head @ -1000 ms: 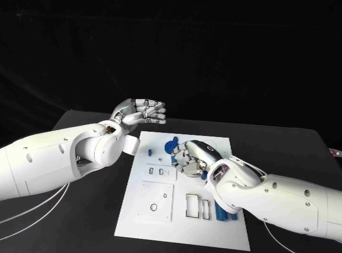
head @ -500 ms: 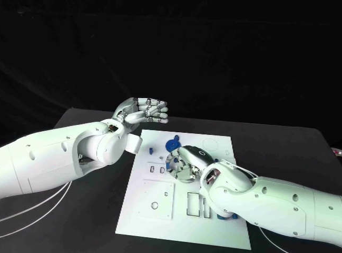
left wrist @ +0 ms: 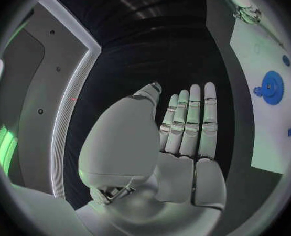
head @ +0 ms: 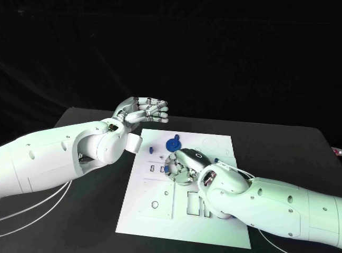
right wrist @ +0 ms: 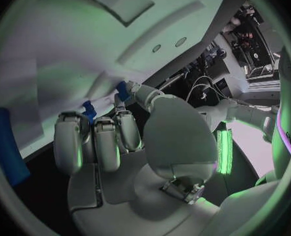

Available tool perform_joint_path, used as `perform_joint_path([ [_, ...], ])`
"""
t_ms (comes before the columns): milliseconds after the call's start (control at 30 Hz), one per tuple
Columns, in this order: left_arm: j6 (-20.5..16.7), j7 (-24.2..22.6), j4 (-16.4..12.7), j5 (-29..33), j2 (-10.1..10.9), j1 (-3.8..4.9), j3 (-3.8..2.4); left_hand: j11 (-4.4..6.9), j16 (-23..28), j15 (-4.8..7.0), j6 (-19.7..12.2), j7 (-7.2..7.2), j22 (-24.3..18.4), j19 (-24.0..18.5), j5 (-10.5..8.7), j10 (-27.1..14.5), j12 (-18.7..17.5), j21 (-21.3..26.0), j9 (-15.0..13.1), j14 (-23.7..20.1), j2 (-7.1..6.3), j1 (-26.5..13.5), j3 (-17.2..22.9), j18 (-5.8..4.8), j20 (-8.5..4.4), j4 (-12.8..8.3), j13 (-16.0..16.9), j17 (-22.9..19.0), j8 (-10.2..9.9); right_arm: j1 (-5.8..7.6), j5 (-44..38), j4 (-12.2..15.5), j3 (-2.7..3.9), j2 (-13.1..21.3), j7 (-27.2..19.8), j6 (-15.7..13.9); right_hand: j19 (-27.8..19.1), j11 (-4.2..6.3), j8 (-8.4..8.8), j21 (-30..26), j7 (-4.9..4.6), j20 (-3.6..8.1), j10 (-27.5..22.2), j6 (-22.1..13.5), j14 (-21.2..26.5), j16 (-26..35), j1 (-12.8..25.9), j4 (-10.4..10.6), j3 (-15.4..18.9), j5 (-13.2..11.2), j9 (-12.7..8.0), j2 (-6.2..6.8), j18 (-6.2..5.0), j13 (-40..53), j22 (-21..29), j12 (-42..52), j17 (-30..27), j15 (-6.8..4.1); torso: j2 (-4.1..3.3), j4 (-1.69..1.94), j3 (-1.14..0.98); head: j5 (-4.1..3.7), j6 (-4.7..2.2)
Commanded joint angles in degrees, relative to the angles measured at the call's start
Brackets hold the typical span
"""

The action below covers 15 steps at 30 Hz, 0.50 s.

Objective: Assemble the parts on the task board

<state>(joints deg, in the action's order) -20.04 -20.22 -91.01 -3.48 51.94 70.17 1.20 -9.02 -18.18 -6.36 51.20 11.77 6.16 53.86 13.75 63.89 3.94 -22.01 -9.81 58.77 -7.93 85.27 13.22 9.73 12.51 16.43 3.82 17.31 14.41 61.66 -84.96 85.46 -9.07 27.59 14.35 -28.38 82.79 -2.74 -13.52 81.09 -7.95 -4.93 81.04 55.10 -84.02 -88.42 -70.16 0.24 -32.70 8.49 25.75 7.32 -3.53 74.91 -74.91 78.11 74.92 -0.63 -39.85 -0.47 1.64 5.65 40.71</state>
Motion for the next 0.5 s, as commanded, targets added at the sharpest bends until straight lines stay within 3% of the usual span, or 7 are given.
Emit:
perform_joint_path([
  [33, 0.32, -0.16, -0.20, -0.21, 0.01, 0.05, -0.04, 0.17, 0.04, 0.08, 0.19, 0.17, 0.07, 0.23, -0.32, -0.12, -0.03, -0.21, 0.04, 0.33, -0.11, -0.20, 0.23, 0.71, -0.09, 0.06, 0.02, 0.08, -0.20, -0.20, -1.99, -0.04, -0.09, -0.11, 1.68, 1.69, 0.07, 0.01, -0.07, -0.14, 0.49, -0.10, 0.37, 0.58, -5.04, -0.25, 0.60, -0.02, 0.47, -0.26, 0.85, 0.12, 0.69, 3.15, -6.10, 0.25, 10.52, -0.56, -0.01, -0.04, 0.00, 0.04, -0.09],
  [500, 0.63, -0.02, -0.34, -0.21, 0.54, 0.05, -0.04, 0.17, -0.01, 0.09, 0.20, 0.16, 0.09, 0.27, -0.33, -0.18, -0.04, -0.27, 0.04, 0.36, -0.17, -0.21, 0.24, 0.71, -0.09, 0.05, 0.02, 0.16, -0.22, -0.26, -3.46, -0.47, -0.09, -0.31, 3.60, 2.39, -0.06, 0.03, 0.02, -0.35, 0.51, -0.11, 0.11, 0.42, -4.98, -0.17, 0.84, -0.13, 0.62, -0.70, 0.82, 0.44, 0.63, 2.86, -5.94, -0.06, 10.25, -0.55, -0.06, -0.02, -0.03, -0.03, 0.12],
])
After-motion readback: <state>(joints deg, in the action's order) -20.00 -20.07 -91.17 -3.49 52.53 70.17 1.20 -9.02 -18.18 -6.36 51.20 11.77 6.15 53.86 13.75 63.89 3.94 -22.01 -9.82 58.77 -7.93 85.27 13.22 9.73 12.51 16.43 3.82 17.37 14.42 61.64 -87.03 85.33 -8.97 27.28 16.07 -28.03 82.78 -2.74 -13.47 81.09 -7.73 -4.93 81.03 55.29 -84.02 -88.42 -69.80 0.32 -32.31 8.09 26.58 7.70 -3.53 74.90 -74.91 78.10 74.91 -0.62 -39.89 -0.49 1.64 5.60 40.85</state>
